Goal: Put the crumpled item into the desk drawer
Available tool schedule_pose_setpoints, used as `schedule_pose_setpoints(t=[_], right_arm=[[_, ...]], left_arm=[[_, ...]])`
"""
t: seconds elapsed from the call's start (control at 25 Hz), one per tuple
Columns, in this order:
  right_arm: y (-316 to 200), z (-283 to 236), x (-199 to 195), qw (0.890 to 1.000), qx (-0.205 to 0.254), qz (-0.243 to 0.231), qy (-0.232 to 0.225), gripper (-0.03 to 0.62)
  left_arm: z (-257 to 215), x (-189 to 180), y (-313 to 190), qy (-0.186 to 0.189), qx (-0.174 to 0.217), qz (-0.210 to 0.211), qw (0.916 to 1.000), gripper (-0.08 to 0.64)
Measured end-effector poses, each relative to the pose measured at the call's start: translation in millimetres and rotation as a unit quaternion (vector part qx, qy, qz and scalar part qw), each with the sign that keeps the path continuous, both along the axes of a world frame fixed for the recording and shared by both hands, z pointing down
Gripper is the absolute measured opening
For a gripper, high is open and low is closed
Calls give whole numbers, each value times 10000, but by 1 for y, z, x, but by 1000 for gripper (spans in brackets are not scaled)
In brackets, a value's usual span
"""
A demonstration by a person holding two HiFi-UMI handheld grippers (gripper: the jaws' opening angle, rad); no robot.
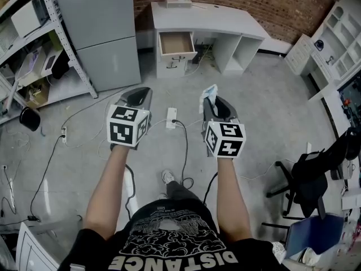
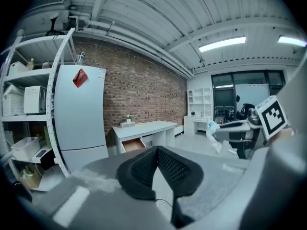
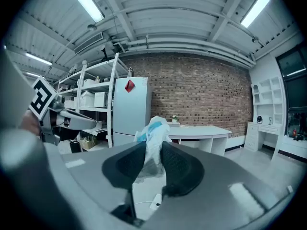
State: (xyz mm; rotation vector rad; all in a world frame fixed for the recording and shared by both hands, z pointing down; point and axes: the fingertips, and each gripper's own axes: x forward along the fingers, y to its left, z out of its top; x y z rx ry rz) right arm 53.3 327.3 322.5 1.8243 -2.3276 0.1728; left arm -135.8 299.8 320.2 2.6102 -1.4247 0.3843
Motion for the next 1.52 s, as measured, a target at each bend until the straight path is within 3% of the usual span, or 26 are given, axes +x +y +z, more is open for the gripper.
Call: schedule_pose_setpoints(t=[0.44, 1.52], right_arm=[[-49, 19, -5, 9998, -85, -144, -84, 104], [-270, 27, 67, 9986, -313, -423, -109, 105]], left_arm=[[10, -2, -44, -96, -33, -114, 9999, 0], [18, 71, -257, -268, -304, -260, 9988, -1]])
